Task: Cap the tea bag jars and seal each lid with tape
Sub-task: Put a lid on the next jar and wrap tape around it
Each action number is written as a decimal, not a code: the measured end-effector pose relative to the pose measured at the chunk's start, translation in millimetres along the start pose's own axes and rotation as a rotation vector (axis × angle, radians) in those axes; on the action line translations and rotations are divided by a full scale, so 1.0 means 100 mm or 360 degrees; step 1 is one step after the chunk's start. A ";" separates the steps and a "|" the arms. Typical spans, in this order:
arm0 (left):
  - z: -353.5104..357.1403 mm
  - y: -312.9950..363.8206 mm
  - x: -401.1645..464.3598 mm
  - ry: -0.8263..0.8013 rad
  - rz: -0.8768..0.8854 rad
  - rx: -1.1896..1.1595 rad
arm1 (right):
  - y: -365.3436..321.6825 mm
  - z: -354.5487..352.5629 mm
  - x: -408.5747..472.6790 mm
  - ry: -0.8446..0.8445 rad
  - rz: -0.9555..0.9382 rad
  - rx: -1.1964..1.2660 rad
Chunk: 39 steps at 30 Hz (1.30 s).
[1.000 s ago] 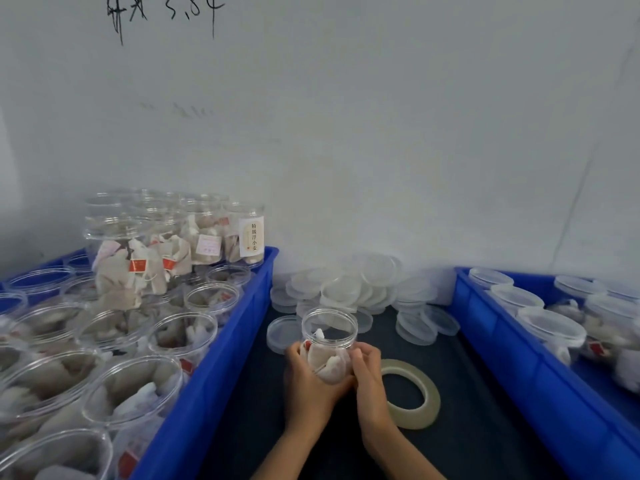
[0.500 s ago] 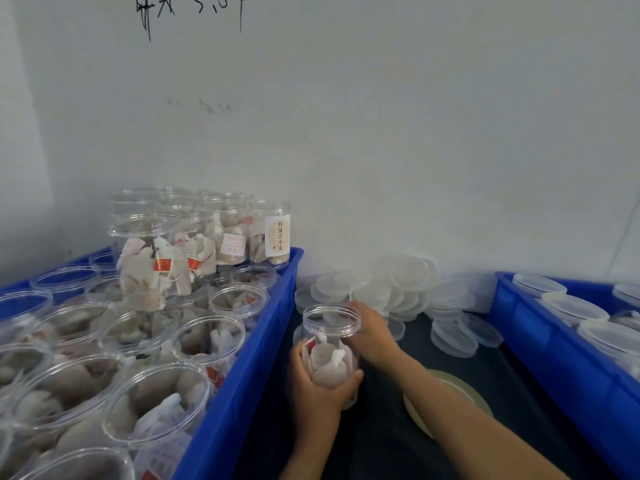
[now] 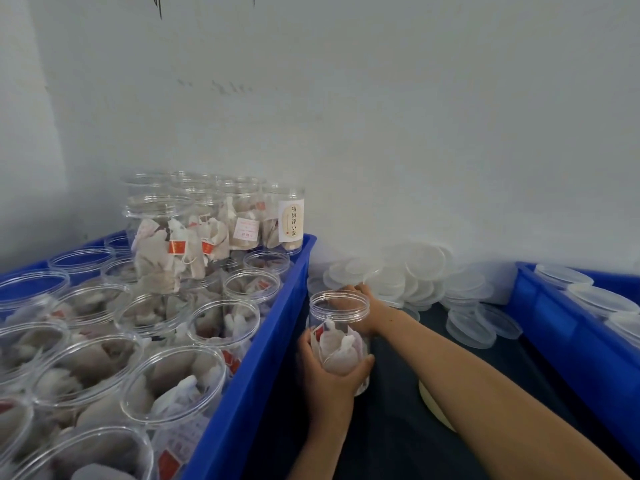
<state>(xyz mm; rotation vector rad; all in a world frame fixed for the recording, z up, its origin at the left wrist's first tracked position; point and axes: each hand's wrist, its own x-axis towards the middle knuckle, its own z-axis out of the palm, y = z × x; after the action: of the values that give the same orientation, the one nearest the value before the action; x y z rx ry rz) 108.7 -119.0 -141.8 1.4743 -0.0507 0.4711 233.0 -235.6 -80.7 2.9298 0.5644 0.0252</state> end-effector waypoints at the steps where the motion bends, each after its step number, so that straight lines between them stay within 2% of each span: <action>1: 0.00 0.00 0.00 0.0002 0.0002 -0.0020 | 0.00 0.00 0.01 0.0024 -0.0022 -0.0002; 4: 0.00 0.00 0.01 0.0010 -0.0003 -0.0040 | -0.04 0.01 0.02 0.0163 -0.0070 -0.0025; 13: -0.01 0.02 -0.01 0.0001 -0.0014 -0.0063 | -0.09 -0.06 -0.08 0.0230 -0.0109 0.0129; 18: 0.00 0.02 -0.01 0.0018 -0.0023 -0.0053 | -0.08 -0.18 -0.11 0.0161 -0.0065 0.0099; 22: 0.01 0.01 0.00 0.0010 -0.0045 -0.0062 | -0.05 -0.28 -0.13 0.0110 -0.0025 -0.0076; 25: 0.01 0.00 0.00 -0.0026 -0.0079 -0.0053 | -0.04 -0.37 -0.26 0.0343 -0.0047 -0.0138; 27: 0.01 -0.01 0.00 -0.0059 -0.0063 -0.0020 | -0.03 -0.42 -0.42 0.0542 0.0096 0.0142; 32: -0.02 0.02 -0.01 -0.0173 -0.0003 0.0054 | 0.02 -0.22 -0.86 0.1059 0.0681 0.1348; 34: -0.04 0.05 -0.02 -0.0196 0.0002 0.0018 | -0.02 -0.07 -1.06 0.1250 0.0870 0.1952; 37: -0.05 0.08 -0.05 -0.0252 0.0031 -0.0011 | -0.19 0.04 -1.34 0.1381 0.0979 0.3041; 39: -0.06 0.11 -0.08 -0.0318 0.0083 -0.0003 | -0.29 0.09 -1.49 0.1348 0.0963 0.3450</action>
<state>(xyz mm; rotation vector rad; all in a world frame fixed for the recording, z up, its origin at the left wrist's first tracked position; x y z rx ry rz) 96.5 -115.3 -135.0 1.5171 -0.2483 0.3640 84.2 -265.4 -92.1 4.6778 -1.3096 1.8759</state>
